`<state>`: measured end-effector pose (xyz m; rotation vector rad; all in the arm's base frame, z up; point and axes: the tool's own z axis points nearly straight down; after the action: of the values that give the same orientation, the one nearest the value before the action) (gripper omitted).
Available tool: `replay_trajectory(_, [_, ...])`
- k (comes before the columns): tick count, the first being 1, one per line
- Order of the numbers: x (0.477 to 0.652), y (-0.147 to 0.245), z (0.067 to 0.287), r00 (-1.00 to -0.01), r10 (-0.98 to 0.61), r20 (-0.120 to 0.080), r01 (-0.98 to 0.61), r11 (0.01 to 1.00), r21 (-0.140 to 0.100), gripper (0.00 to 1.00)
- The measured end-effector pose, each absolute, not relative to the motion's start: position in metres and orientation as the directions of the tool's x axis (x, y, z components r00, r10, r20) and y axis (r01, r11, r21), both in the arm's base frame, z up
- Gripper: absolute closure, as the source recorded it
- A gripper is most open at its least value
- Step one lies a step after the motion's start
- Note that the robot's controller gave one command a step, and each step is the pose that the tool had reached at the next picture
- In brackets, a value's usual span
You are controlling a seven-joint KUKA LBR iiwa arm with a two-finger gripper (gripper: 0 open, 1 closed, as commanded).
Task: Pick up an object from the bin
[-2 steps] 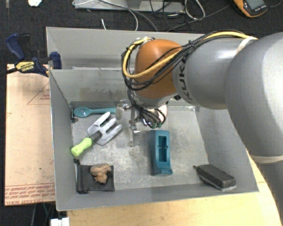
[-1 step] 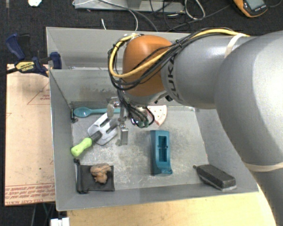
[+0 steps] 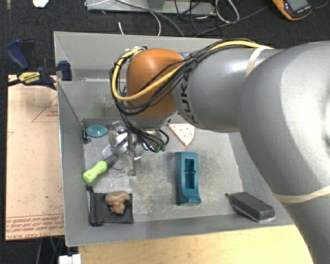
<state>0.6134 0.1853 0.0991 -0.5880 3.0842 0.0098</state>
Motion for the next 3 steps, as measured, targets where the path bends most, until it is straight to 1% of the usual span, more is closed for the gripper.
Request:
replay_trajectory(1, [0.611, 0.174, 0.071, -0.995, -0.095, -0.01, -0.095, 0.995, 0.006, 0.0])
replay_trajectory(2, [0.61, 0.161, 0.072, -0.944, -0.331, -0.01, -0.331, 0.944, 0.009, 1.0])
replay_trajectory(3, [0.61, 0.161, 0.072, -0.944, -0.33, -0.01, -0.33, 0.944, 0.009, 1.0])
